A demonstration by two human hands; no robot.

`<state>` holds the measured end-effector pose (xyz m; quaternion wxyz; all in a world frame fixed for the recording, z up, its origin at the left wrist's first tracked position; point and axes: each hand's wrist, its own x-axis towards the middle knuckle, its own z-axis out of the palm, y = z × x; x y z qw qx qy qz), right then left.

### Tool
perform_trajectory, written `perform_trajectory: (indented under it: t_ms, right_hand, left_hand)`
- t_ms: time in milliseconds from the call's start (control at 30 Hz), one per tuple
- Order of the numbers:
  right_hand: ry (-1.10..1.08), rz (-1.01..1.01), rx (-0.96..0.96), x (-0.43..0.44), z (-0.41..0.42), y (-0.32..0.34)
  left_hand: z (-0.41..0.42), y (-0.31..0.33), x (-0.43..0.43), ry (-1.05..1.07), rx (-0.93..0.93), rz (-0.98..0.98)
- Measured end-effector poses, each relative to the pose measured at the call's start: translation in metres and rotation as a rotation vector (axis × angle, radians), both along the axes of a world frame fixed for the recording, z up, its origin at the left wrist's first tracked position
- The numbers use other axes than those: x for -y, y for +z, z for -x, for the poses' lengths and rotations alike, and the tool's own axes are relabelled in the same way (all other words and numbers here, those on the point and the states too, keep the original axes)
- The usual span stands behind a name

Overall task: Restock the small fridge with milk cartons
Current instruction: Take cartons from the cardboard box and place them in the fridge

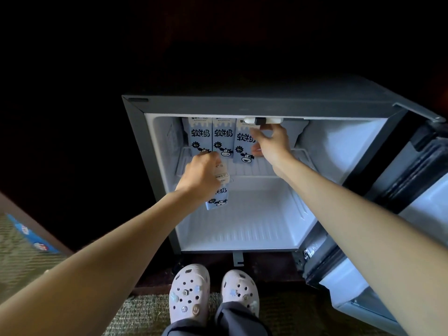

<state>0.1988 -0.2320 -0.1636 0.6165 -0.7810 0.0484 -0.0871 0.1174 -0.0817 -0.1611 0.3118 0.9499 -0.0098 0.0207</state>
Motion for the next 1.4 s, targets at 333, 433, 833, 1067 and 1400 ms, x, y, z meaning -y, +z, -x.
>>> perform_trajectory:
  t_ms: [333, 433, 833, 1067, 1400]
  right_hand:
    - [0.089, 0.249, -0.038, 0.002, 0.0, -0.042]
    - [0.085, 0.29, -0.044, 0.001, -0.008, -0.04]
    - [0.091, 0.268, -0.021, 0.0, -0.024, -0.047]
    - [0.0, 0.291, 0.016, -0.004, 0.0, -0.038]
    - [0.421, 0.232, 0.008, 0.018, 0.101, -0.008]
  left_hand:
    - [-0.009, -0.011, -0.001, -0.03, -0.022, 0.054]
    - [-0.01, -0.013, -0.001, -0.038, -0.027, 0.06]
    - [-0.012, -0.014, -0.001, -0.086, -0.023, 0.04]
    - [-0.004, 0.0, 0.003, -0.069, 0.021, 0.057]
    - [0.031, 0.048, 0.033, -0.203, 0.308, 0.057]
